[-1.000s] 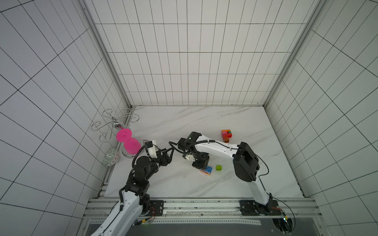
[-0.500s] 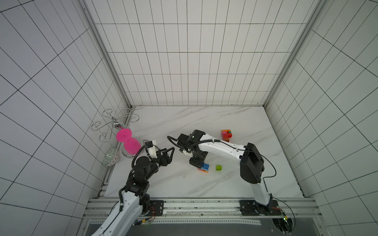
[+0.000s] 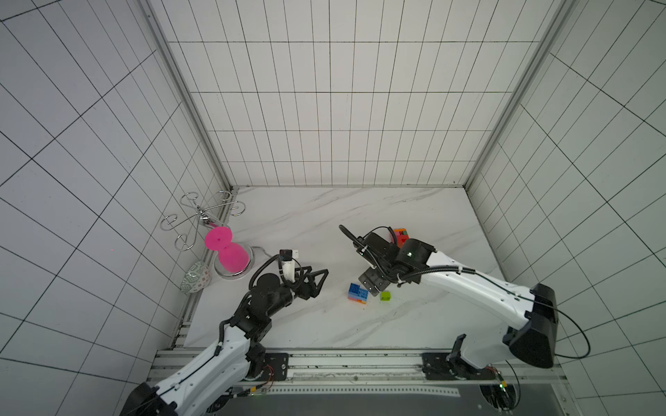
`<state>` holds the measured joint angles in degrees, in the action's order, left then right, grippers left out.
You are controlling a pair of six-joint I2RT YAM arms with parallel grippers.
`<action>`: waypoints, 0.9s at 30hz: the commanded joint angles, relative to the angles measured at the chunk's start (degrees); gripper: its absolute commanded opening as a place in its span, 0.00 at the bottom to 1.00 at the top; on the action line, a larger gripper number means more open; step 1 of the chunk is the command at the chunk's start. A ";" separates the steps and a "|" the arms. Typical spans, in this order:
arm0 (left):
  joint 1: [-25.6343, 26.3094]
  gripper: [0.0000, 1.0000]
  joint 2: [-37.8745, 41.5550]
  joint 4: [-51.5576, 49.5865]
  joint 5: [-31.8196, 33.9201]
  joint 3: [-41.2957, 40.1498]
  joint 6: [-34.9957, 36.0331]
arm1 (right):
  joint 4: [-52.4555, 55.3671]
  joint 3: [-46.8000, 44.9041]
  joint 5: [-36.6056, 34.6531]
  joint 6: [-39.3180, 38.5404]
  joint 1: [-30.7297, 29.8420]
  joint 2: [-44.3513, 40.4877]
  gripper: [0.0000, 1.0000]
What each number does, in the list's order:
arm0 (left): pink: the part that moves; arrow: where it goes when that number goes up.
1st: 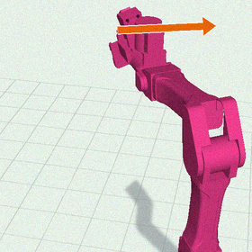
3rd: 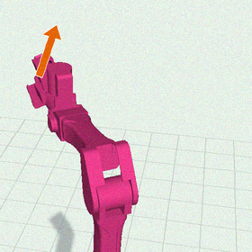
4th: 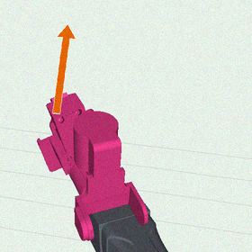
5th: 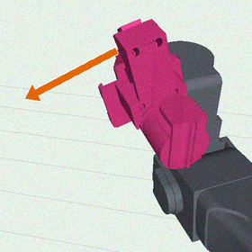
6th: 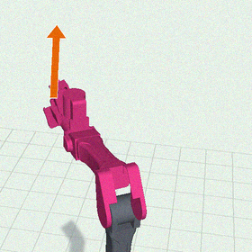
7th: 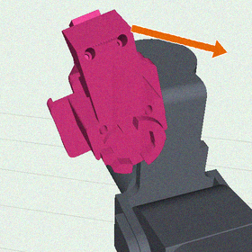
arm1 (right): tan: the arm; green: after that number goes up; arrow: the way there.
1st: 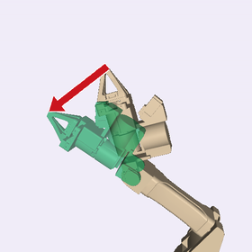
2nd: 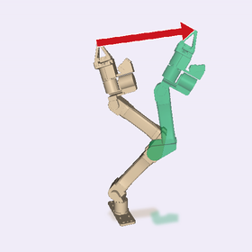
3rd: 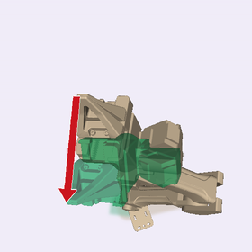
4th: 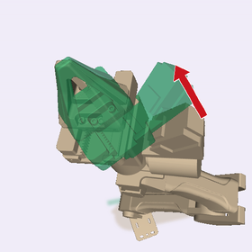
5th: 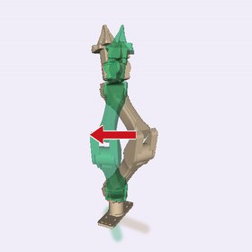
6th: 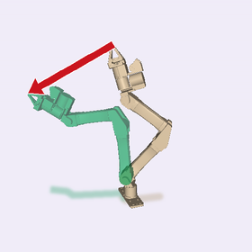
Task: Assemble the letter p with lego
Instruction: Assemble the lego brick with the lego brick, then adjust the lego brick at the center of the board.
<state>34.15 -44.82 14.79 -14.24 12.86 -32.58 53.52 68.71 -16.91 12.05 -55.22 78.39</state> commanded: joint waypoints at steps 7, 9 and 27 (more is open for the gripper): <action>11.22 0.97 -14.20 3.16 6.95 7.78 7.27 | -24.44 -29.23 -0.99 15.35 2.05 -17.39 0.95; 11.44 0.97 -16.34 2.62 6.69 8.69 7.45 | -28.27 -33.06 -0.48 16.60 2.05 -19.22 0.93; 11.40 0.97 -11.25 -1.36 10.50 8.50 8.36 | -41.21 -37.97 1.20 22.34 2.06 -5.91 0.67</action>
<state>45.34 -56.71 13.87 -5.23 21.67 -25.28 14.28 31.00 -15.25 31.81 -53.58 70.43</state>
